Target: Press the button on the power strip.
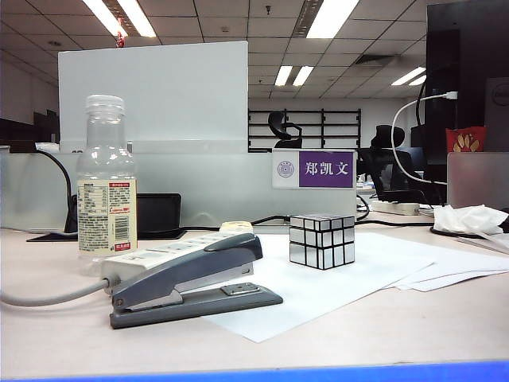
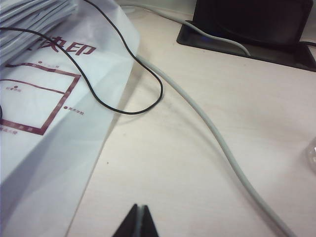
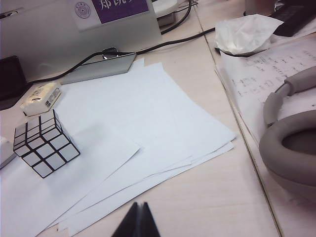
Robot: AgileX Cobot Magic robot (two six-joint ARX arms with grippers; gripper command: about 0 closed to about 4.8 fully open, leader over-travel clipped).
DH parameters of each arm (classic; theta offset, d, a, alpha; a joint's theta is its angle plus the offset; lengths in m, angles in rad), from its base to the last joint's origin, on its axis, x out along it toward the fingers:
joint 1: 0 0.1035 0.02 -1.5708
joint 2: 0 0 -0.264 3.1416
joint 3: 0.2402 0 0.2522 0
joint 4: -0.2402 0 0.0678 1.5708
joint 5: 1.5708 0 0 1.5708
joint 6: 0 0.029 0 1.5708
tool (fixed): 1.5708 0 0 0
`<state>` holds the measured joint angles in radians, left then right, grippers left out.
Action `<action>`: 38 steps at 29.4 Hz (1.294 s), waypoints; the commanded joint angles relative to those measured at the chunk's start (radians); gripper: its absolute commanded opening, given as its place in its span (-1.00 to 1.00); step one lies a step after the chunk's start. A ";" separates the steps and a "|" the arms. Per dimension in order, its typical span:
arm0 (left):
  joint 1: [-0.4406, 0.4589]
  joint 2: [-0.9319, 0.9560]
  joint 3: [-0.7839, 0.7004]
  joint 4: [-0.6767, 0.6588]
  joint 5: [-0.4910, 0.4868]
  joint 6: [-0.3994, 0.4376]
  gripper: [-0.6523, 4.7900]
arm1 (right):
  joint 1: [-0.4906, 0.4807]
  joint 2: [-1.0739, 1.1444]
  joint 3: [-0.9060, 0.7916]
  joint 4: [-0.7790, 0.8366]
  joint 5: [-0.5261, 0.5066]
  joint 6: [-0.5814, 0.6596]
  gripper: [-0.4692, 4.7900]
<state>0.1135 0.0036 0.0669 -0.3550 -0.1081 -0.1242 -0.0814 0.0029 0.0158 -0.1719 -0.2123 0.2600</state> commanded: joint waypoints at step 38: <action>-0.001 -0.002 -0.057 0.266 0.222 0.265 -0.78 | 0.002 -0.001 -0.005 0.174 0.281 -0.227 -0.82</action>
<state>0.1123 0.0032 0.0090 -0.0940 0.1120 0.1688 -0.0811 0.0029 0.0105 -0.0147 0.0509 0.0353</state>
